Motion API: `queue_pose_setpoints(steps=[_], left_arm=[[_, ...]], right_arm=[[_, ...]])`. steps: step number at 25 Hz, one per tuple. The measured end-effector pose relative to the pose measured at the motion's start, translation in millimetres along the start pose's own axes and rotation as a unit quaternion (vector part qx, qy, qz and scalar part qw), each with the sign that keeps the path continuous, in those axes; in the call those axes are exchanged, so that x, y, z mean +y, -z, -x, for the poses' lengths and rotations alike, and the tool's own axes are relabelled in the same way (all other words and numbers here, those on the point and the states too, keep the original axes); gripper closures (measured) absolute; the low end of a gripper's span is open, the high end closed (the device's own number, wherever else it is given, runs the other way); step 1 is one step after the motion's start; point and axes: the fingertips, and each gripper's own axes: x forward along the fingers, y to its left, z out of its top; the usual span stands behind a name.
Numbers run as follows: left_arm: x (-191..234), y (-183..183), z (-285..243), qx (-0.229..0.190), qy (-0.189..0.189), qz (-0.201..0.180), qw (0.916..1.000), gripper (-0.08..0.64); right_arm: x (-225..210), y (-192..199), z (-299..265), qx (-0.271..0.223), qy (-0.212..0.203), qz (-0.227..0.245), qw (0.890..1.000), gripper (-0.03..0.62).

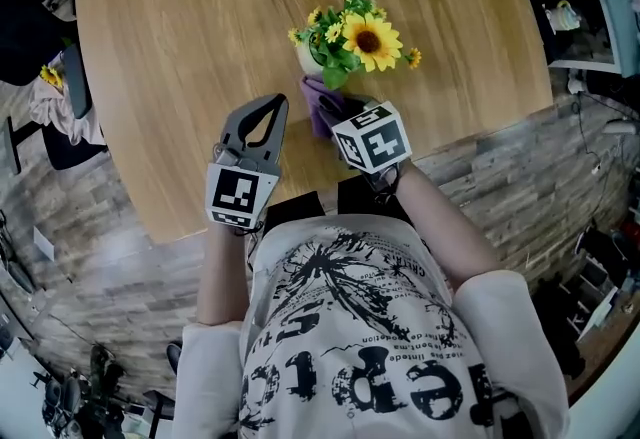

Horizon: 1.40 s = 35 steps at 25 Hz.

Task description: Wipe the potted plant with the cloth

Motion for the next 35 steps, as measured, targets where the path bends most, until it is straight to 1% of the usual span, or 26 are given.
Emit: queue_pose_setpoints(steps=[2, 4, 7, 9, 13, 15, 17, 19, 21, 24, 26, 29, 31, 35], left_arm=[[-10, -5, -3, -0.002, -0.006, 0.004, 1.0, 0.557], [-20, -11, -6, -0.005, -0.013, 0.004, 0.9999, 0.557], [-30, -22, -10, -0.011, -0.032, -0.003, 0.9994, 0.557], [-36, -31, -11, -0.016, -0.048, -0.004, 0.9987, 0.557], [-51, -54, -8, -0.029, -0.075, -0.015, 0.9966, 0.557], [-54, -70, -4, -0.046, -0.09, -0.016, 0.9947, 0.557], [-54, -84, 0, -0.054, -0.111, -0.019, 0.9921, 0.557], [-55, -97, 3, -0.058, -0.133, -0.031, 0.989, 0.557], [-57, -112, 4, -0.07, -0.142, -0.034, 0.9868, 0.557], [-62, -132, 6, -0.086, -0.144, -0.029, 0.9854, 0.556], [-64, -144, 8, -0.093, -0.138, -0.029, 0.9857, 0.556], [-63, -157, 9, -0.106, -0.121, -0.03, 0.9865, 0.555], [-58, -165, 12, -0.114, -0.123, -0.031, 0.9853, 0.556], [-51, -182, 19, -0.123, -0.127, -0.036, 0.9835, 0.555]], right_arm=[[-3, 9, 9, 0.014, -0.006, 0.021, 1.0, 0.508], [-2, 14, 20, 0.023, -0.019, 0.055, 0.998, 0.512], [3, 13, 36, 0.02, -0.042, 0.12, 0.992, 0.514], [6, 10, 47, 0.018, -0.056, 0.15, 0.987, 0.514], [6, 2, 78, 0.002, -0.081, 0.183, 0.98, 0.514], [5, -6, 94, -0.011, -0.086, 0.195, 0.977, 0.515], [6, -15, 110, -0.025, -0.09, 0.211, 0.973, 0.517], [7, -29, 124, -0.046, -0.093, 0.23, 0.968, 0.517], [8, -44, 138, -0.074, -0.094, 0.241, 0.963, 0.517], [3, -67, 160, -0.12, -0.082, 0.254, 0.956, 0.517], [-3, -80, 173, -0.153, -0.07, 0.263, 0.95, 0.517], [-15, -103, 189, -0.208, -0.059, 0.25, 0.944, 0.517], [-23, -118, 202, -0.245, -0.049, 0.237, 0.939, 0.518], [-36, -145, 231, -0.312, -0.024, 0.226, 0.923, 0.52]])
